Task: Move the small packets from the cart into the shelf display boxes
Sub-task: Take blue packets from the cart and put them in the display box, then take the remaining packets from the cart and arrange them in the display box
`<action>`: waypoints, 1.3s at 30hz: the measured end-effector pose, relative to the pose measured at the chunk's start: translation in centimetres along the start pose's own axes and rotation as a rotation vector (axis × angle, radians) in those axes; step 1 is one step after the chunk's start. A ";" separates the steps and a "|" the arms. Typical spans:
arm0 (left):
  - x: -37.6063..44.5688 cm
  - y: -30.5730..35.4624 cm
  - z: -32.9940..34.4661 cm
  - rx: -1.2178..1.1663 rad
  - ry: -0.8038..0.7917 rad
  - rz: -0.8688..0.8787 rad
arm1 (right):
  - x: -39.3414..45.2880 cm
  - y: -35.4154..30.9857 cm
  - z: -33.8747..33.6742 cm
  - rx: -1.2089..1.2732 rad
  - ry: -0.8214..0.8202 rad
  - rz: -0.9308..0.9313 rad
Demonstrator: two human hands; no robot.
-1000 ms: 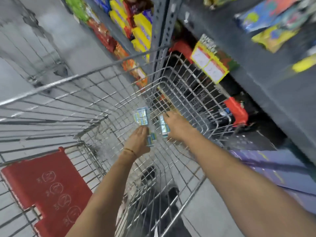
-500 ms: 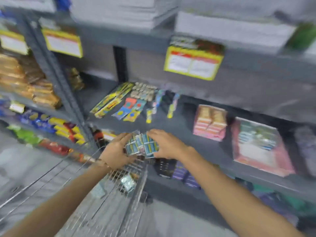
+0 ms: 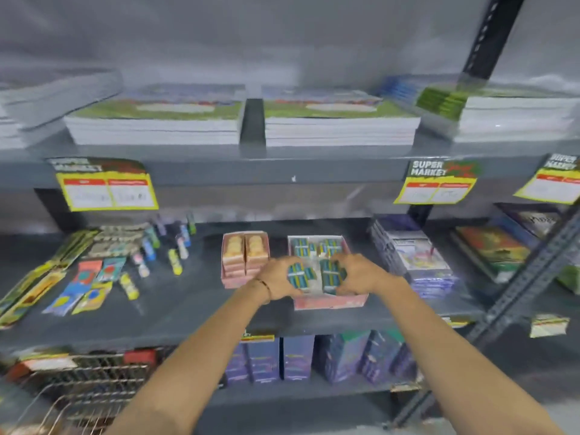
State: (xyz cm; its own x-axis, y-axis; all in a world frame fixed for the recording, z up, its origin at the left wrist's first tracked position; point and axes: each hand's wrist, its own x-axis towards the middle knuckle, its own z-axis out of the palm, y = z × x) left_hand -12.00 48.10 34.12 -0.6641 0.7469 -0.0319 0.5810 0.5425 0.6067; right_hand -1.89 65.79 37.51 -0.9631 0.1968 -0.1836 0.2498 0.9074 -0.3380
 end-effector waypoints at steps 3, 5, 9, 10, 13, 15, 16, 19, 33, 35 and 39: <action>3.4 0.4 1.7 0.040 -0.062 -0.037 | 1.6 2.6 0.2 -0.013 -0.040 0.036; 4.9 0.1 2.2 0.067 -0.109 -0.072 | 2.7 3.5 0.6 -0.010 -0.075 0.045; 5.8 -1.6 3.6 0.159 -0.158 -0.084 | 4.3 4.2 2.5 -0.038 -0.160 0.017; 5.8 -1.9 3.9 0.193 -0.152 -0.081 | 4.5 4.2 3.1 -0.053 -0.164 0.015; 5.5 -1.7 4.5 0.368 -0.164 -0.048 | 4.7 4.1 4.4 -0.066 -0.149 0.036; 5.5 -1.4 4.7 0.429 -0.167 -0.028 | 4.8 3.9 4.6 -0.080 -0.134 0.043; 5.5 -1.3 4.6 0.439 -0.154 -0.025 | 4.8 3.9 4.6 -0.084 -0.131 0.048; 5.4 -1.1 4.8 0.485 -0.133 -0.029 | 5.0 3.7 4.7 -0.109 -0.153 0.077; -11.2 -10.1 -3.2 -0.123 0.708 -0.225 | 5.4 -18.0 8.0 0.126 0.384 -0.484; -17.2 -14.6 -4.0 -0.093 0.714 -0.400 | 5.1 -23.1 11.6 0.234 0.250 -0.572; -29.3 -24.3 -4.3 -0.036 0.618 -0.790 | 4.0 -34.1 21.7 0.270 -0.078 -0.727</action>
State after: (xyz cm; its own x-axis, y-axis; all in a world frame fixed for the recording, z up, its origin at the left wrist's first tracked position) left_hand -8.69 11.41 23.69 -0.9870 -0.1592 -0.0242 -0.1403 0.7767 0.6140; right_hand -12.12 27.55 28.30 -0.8869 -0.4489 0.1094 -0.4166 0.6748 -0.6091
